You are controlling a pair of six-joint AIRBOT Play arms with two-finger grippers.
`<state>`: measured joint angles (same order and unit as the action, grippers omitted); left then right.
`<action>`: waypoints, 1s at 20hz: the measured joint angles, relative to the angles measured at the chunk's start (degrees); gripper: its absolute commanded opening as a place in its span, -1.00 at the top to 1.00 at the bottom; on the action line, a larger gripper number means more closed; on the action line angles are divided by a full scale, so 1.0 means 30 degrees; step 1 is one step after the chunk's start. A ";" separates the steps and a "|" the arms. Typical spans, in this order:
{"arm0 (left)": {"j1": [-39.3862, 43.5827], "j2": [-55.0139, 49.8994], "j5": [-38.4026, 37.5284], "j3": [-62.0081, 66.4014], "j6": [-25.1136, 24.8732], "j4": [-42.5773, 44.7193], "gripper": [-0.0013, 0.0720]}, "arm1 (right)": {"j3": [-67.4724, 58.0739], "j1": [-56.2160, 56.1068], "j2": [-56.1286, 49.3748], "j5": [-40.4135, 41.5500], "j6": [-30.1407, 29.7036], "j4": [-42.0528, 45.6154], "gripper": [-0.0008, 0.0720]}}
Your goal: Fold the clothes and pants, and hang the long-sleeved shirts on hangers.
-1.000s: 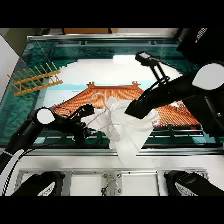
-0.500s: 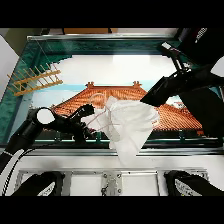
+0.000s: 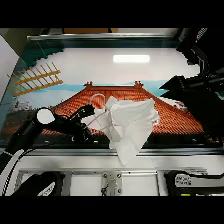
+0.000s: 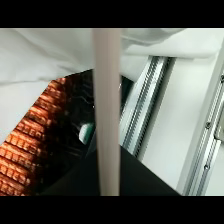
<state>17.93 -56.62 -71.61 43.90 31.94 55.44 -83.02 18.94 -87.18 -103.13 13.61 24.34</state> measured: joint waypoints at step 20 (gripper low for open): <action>0.0000 0.0000 -0.0124 0.0000 0.0000 -0.0022 0.91 | 0.1967 -0.4736 -0.3912 -0.0707 -0.8211 -0.1348 -0.84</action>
<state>17.93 -56.62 -71.99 43.90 31.94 55.37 -77.12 4.73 -98.91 -105.25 -11.03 20.29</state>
